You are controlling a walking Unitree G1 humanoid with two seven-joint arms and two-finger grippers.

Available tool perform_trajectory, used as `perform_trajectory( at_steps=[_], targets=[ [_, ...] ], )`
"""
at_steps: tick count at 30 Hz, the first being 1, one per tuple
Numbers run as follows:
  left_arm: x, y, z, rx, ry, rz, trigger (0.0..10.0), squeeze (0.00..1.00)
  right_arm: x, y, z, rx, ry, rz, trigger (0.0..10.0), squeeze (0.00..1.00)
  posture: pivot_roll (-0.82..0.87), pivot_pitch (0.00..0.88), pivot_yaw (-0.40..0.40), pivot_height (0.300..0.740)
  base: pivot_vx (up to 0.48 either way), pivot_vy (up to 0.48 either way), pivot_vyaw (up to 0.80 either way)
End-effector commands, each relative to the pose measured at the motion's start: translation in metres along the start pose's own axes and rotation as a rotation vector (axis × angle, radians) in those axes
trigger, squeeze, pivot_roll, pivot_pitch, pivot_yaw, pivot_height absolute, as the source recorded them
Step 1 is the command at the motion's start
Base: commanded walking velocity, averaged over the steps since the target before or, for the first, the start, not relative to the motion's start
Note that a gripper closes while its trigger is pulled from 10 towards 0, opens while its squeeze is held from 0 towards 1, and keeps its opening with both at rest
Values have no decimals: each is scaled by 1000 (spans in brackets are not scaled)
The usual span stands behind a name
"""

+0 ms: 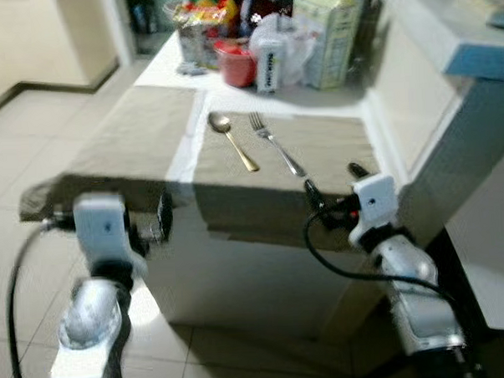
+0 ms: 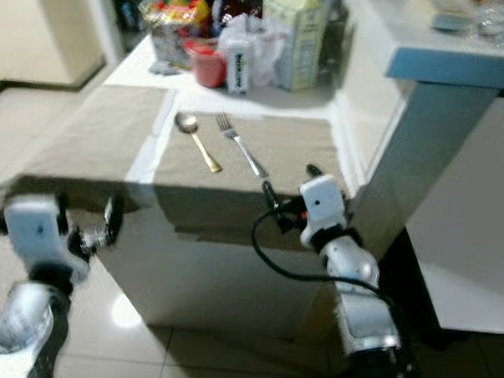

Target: Setting the table

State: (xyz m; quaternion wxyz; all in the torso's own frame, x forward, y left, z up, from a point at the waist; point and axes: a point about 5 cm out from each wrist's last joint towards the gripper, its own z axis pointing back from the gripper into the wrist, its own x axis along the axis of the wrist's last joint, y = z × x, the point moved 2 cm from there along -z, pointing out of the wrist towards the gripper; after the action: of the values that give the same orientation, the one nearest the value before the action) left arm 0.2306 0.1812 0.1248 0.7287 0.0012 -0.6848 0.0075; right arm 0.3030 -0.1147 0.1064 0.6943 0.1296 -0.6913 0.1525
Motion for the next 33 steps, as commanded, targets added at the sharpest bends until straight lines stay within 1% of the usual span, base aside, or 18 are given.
perform_trajectory(
  at_steps=[1, 6, 9, 11, 14, 15, 16, 18, 19, 20, 24, 26, 28, 31, 32, 33],
  targets=[
    [14, 0, -1, 4, -64, -16, 10000, 0, 5, 6, -6, 43, -3, -19, 10000, 0, 34, 0, -40, 740, 0, 0, 0],
    [16, -2, -4, 0, -74, -22, 10000, 0, 3, 6, -7, 45, 2, -7, 10000, 0, 38, 0, -42, 740, 0, 0, 0],
    [16, -1, -1, 12, -75, -20, 10000, 0, 6, 6, -6, 52, 9, -22, 10000, 0, 38, 0, -42, 740, 0, 0, 0],
    [17, -1, 3, 23, -77, -19, 10000, 0, 9, 5, -1, 56, 1, -7, 10000, 0, 44, 0, -49, 740, 0, 0, 0],
    [20, 0, 10, 33, -85, -20, 10000, 0, 15, 0, 7, 40, -20, 55, 10000, 0, 45, 0, -51, 740, 0, 0, 0],
    [22, -1, 13, 32, -87, -27, 10000, 0, 16, -2, 14, 38, -19, 87, 10000, 0, 45, 0, -49, 740, 0, 0, 0],
    [22, -1, 13, 32, -87, -27, 10000, 0, 16, -2, 14, 38, -19, 87, 10000, 0, 45, 0, -49, 740, 0, 0, 0],
    [21, -2, 19, 32, -79, -32, 10000, 0, 12, -4, 27, 33, 0, 126, 10000, 0, 43, 0, -46, 740, 0, 0, 0],
    [21, -2, 19, 32, -79, -32, 10000, 0, 12, -4, 27, 33, 0, 126, 10000, 0, 43, 0, -46, 740, 0, 0, 0],
    [14, -1, 21, 29, -47, -26, 10000, 0, 5, -8, 33, 20, 27, 144, 10000, 0, 38, 0, -44, 740, 0, 0, 0],
    [7, -2, 20, 11, -21, -24, 10000, 0, 0, -10, 32, 14, 42, 146, 10000, 0, 37, 0, -41, 740, 0, 0, 0],
    [5, -5, 17, -10, -11, -32, 10000, 0, 0, -9, 28, 7, 42, 143, 10000, 0, 33, 0, -40, 740, 0, 0, 0],
    [9, -9, 14, -29, -25, -40, 10000, 0, 4, -8, 25, -6, 33, 141, 10000, 0, 17, 0, -38, 740, 0, 0, 0],
    [11, -10, 12, -30, -35, -37, 10000, 0, 7, -8, 23, -11, 28, 143, 10000, 0, 17, 0, -38, 740, 0, 0, 0],
    [22, -12, 8, -25, -84, -46, 10000, 0, 11, -9, 22, -18, 17, 149, 10000, 0, 10, 0, -36, 740, 319, 0, 0],
    [22, -12, 8, -25, -84, -46, 10000, 0, 11, -9, 22, -18, 17, 149, 10000, 0, 10, 0, -36, 740, 319, 0, 0]
  ],
)
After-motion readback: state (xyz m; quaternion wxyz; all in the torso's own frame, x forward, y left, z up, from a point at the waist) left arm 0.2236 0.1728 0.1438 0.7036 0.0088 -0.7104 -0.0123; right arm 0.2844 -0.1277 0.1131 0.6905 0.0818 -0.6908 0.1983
